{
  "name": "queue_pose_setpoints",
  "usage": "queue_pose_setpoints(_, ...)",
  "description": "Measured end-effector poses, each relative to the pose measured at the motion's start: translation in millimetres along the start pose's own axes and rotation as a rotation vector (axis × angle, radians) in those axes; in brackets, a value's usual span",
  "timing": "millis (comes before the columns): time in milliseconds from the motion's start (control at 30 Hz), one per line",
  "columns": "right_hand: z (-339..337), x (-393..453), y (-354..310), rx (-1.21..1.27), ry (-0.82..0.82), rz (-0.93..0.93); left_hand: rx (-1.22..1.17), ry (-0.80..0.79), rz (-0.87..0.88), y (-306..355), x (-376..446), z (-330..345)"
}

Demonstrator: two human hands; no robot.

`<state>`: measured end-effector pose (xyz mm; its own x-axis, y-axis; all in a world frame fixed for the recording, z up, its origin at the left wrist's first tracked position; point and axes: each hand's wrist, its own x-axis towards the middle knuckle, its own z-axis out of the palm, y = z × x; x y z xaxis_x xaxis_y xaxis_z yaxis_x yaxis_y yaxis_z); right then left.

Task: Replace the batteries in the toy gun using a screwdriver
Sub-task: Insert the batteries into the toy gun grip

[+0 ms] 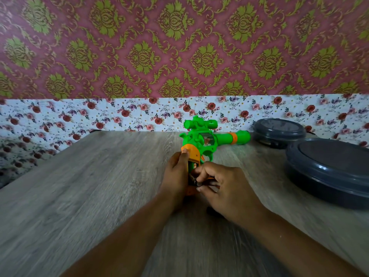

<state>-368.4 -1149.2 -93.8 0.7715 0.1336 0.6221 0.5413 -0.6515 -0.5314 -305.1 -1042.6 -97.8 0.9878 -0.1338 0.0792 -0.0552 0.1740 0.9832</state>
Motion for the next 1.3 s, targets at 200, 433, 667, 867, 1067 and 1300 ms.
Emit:
queue_pose_setpoints(200, -2, -1, 6, -0.068, -0.110, 0.002, 0.000, 0.005, 0.035, 1, -3, 1)
queue_pose_setpoints(433, -9, 4, 6, -0.076, -0.182, -0.005, 0.063, 0.027, 0.036, -1, -3, 2)
queue_pose_setpoints(667, -1, 1, -2, -0.188, -0.135, 0.033, 0.056, 0.004, 0.054, -1, -3, 2)
queue_pose_setpoints(867, 9, 5, 1, -0.257, -0.009, 0.066, 0.034, -0.058, -0.010, -1, -4, 1)
queue_pose_setpoints(1067, 8, 10, 9, -0.324, -0.026, 0.093, 0.079, 0.000, 0.093, 1, -12, 7)
queue_pose_setpoints(1300, 0, 17, 4, -0.474, -0.125, -0.044, 0.114, 0.009, 0.158, -1, -12, 4)
